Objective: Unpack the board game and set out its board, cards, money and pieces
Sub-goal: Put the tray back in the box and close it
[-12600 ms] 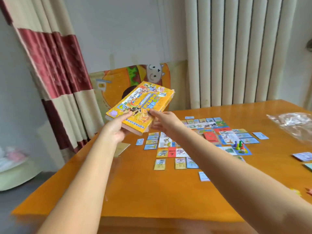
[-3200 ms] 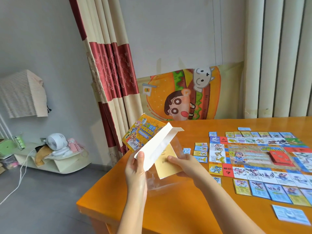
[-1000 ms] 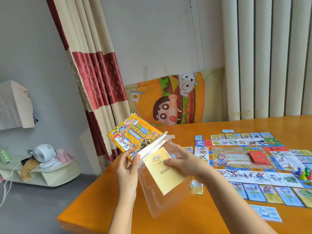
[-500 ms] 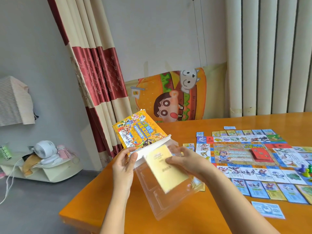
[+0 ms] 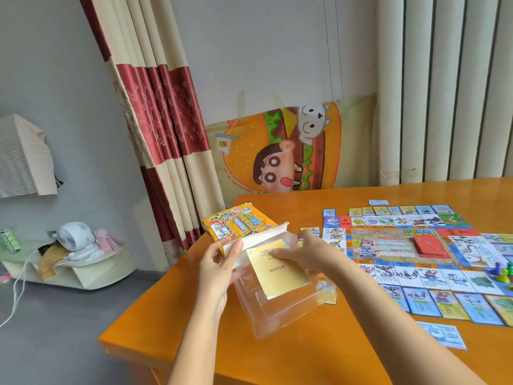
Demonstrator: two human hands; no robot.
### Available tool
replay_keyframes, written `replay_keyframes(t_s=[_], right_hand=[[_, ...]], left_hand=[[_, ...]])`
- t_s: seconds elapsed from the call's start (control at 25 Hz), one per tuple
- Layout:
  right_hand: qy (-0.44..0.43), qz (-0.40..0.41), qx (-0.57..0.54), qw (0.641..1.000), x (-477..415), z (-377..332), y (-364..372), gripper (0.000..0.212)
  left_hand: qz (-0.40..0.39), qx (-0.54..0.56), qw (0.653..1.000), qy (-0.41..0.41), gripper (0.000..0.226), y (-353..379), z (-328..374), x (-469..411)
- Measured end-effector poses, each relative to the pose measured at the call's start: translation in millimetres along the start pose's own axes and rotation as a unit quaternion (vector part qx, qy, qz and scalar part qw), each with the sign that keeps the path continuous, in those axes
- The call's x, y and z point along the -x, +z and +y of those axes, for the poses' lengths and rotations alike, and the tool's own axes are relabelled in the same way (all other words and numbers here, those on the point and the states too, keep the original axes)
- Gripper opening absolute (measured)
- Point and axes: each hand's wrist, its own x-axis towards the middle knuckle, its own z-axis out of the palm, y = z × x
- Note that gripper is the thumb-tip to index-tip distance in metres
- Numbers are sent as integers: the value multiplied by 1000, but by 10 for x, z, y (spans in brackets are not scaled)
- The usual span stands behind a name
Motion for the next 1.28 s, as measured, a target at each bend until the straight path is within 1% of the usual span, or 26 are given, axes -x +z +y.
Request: replay_keyframes(t_s=[0.08,0.16,0.2,0.24,0.28,0.32,0.36,0.4,0.48,0.52,0.6,0.64,0.72,0.8,0.92,1.04,1.2,1.28], right_hand=[[-14,38,44,998,-54,-19,21,77],[-76,116,83,987,-70,19,27,80],[-132,164,89,974,-43,62,23,80],[-206,195,80,955,18,113,19,80],[-282,193,74,937,93,163,7,80],[-344,163,94,920,167,214,-2,80],[-384,121,145,904,230,249,0,82],[-401,86,215,886,280,246,10,87],[-408,32,342,846,323,173,44,102],[-409,10,379,830,323,131,70,112],[-400,-35,424,812,338,57,121,124],[-391,-57,431,811,356,43,135,126],[-374,-100,412,825,420,7,132,125],[-371,-117,399,830,452,-45,120,123],[-372,-106,413,825,448,-131,87,120],[-359,-96,410,833,425,-166,34,115],[-415,-18,399,817,399,-180,16,104],[-447,2,330,832,428,-181,-44,91]], left_hand=[[9,2,1000,-8,34,24,-2,-14],[18,11,1000,-10,33,21,21,-27],[25,12,1000,-9,30,1,43,-40],[33,9,999,-7,26,-30,64,-55],[37,5,999,-2,23,-66,89,-66],[36,2,999,6,23,-98,114,-80],[33,1,999,12,25,-123,138,-80],[27,-2,999,16,28,-134,156,-90],[12,-6,1000,18,30,-127,181,-84],[1,-11,1000,20,30,-120,190,-75],[-29,-30,999,25,30,-113,216,-54],[-47,-37,998,29,29,-114,238,-37],[-86,-52,994,39,25,-113,291,4],[-107,-63,991,42,23,-90,324,33],[-109,-47,992,32,26,-61,315,38],[-109,-22,994,1,34,-39,275,21],[-90,21,996,-15,34,18,288,-30],[-65,34,997,-17,33,10,303,-62]])
